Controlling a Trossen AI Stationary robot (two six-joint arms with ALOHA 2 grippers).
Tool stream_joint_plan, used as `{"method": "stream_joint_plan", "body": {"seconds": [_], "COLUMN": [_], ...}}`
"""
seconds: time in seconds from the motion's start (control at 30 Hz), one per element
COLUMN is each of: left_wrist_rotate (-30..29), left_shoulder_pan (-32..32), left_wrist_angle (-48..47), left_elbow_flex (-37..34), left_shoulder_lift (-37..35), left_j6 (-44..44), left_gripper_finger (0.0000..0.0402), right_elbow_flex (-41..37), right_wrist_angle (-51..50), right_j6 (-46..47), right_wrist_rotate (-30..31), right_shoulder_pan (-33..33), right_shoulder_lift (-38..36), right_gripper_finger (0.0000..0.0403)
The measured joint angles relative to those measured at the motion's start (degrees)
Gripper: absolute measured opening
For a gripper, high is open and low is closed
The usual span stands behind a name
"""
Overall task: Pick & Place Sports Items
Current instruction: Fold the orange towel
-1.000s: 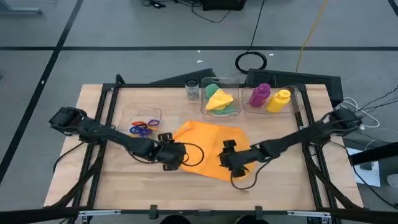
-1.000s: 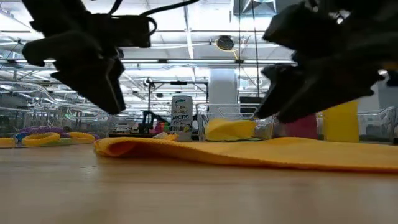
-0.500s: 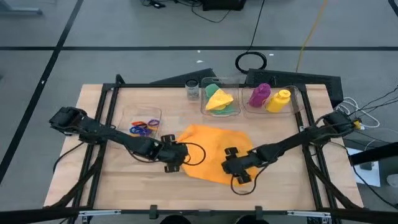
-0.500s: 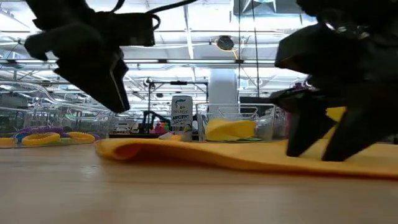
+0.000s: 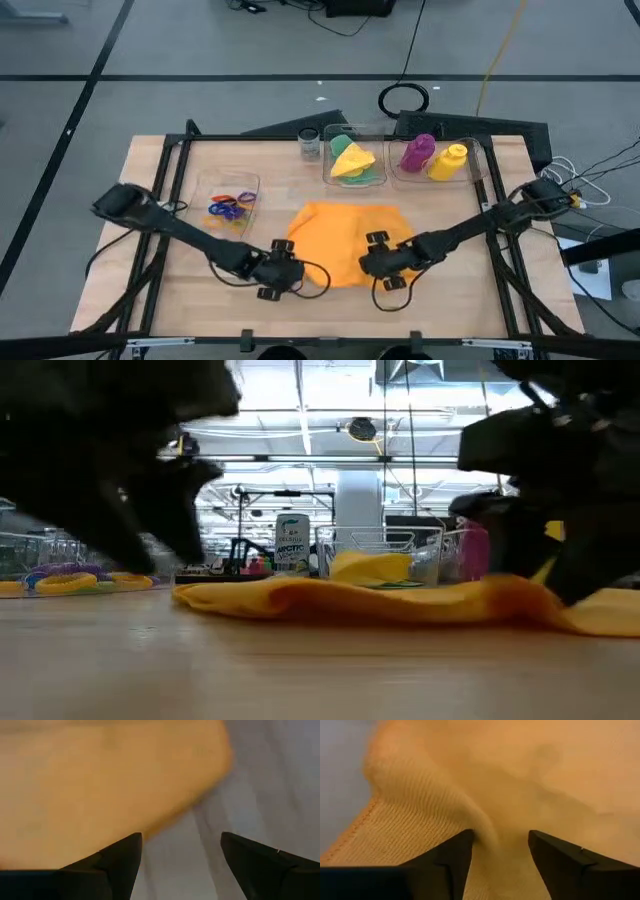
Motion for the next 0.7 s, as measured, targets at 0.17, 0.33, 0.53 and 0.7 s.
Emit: {"method": "stream_joint_plan", "body": {"seconds": [0.17, 0.33, 0.53, 0.7], "left_wrist_rotate": [0.0, -0.7, -4.8, -7.6], "left_shoulder_pan": [-0.2, -0.2, -0.3, 0.0], "left_wrist_angle": [-0.2, -0.2, -0.3, -0.4], "left_elbow_flex": [0.0, 0.1, 0.2, 0.1], "left_shoulder_lift": [3.7, 4.9, 5.3, 5.4], "left_j6": [-3.1, -2.5, 0.7, 2.6], "left_gripper_finger": [0.023, 0.023, 0.023, 0.023], "right_elbow_flex": [0.0, 0.0, 0.0, -0.1], "right_wrist_angle": [0.4, 0.3, 0.3, 0.3], "right_j6": [-1.7, -2.6, -2.7, -2.7], "right_wrist_rotate": [1.2, 1.2, 0.0, -1.9], "right_shoulder_pan": [-2.0, -4.4, -5.6, -5.5], "right_shoulder_lift": [0.0, 0.1, 0.1, 0.1], "right_gripper_finger": [0.0144, 0.0144, 0.015, 0.0155]}}
